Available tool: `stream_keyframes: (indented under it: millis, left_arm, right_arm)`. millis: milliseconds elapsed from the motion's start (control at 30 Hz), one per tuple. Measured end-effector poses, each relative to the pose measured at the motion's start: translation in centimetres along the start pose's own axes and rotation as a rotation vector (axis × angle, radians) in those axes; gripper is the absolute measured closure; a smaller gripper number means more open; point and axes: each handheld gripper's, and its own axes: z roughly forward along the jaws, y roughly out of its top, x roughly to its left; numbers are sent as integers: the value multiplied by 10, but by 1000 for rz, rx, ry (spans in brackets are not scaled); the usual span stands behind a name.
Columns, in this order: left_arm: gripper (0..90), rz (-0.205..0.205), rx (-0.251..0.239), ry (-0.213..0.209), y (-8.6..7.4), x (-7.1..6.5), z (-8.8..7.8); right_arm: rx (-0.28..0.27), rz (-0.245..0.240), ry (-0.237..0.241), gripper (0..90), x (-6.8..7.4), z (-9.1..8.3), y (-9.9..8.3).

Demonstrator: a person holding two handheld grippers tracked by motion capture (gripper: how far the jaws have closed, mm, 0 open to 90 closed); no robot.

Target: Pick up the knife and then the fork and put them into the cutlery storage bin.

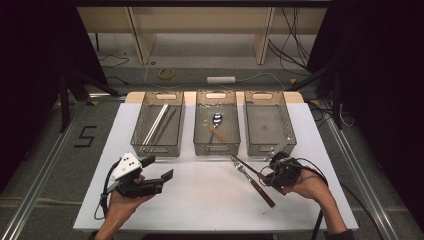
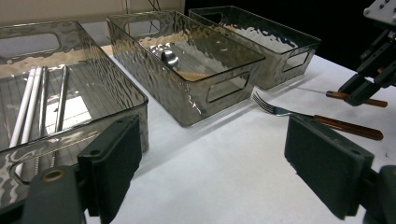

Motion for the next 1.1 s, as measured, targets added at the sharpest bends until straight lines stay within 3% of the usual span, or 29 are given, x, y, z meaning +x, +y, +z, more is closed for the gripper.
stream_keyframes:
  millis: [200, 533, 767, 1100]
  left_arm:
    - [186, -1, -1, 2, 0, 0, 0]
    - [186, -1, -2, 4, 0, 1, 1]
    - [186, -4, -1, 2, 0, 1, 1]
    - [185, -2, -2, 3, 0, 1, 1]
  right_arm:
    - [-60, 19, 15, 770, -6, -12, 1]
    - [-106, 30, 21, 770, -18, -22, 9]
    - [-196, 79, 35, 770, -32, -34, 25]
    - [-270, 182, -13, 769, -56, -47, 47]
